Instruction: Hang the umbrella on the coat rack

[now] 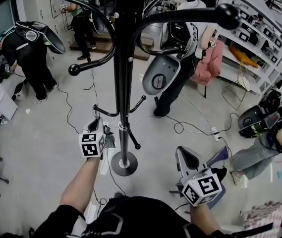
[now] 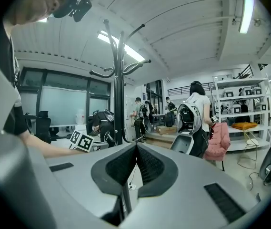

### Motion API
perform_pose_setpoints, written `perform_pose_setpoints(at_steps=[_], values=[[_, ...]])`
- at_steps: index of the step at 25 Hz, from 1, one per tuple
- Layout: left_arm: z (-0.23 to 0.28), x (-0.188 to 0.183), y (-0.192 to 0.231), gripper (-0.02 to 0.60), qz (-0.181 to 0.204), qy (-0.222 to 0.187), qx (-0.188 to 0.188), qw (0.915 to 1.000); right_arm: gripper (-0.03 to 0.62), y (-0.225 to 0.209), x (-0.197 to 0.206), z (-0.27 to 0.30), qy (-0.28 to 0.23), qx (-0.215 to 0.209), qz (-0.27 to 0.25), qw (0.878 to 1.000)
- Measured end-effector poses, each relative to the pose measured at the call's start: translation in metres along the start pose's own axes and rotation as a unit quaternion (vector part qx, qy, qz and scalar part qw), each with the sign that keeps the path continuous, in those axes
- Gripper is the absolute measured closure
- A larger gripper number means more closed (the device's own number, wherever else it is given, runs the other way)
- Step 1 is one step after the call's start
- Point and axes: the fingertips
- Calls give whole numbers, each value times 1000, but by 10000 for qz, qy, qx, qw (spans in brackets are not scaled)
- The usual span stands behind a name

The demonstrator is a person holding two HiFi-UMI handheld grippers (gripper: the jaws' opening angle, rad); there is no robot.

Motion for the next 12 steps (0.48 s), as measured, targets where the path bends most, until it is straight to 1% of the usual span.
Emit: perform_pose_setpoints(at_steps=[5,12], values=[[-7,0,-8,571,219,2,-39,9998,592,1,-3,-2,-43,-53,-10,10000],[-13,-3,-16,571,717,-42,-120,9973,592,2,11,-7,-8,-99,82,9999]])
Point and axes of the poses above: the fingertips, and each gripper's own axes: z forward along the fingers, y to its left, x out of its underside, and after that the axes turned 13 degrees about y, right-handed
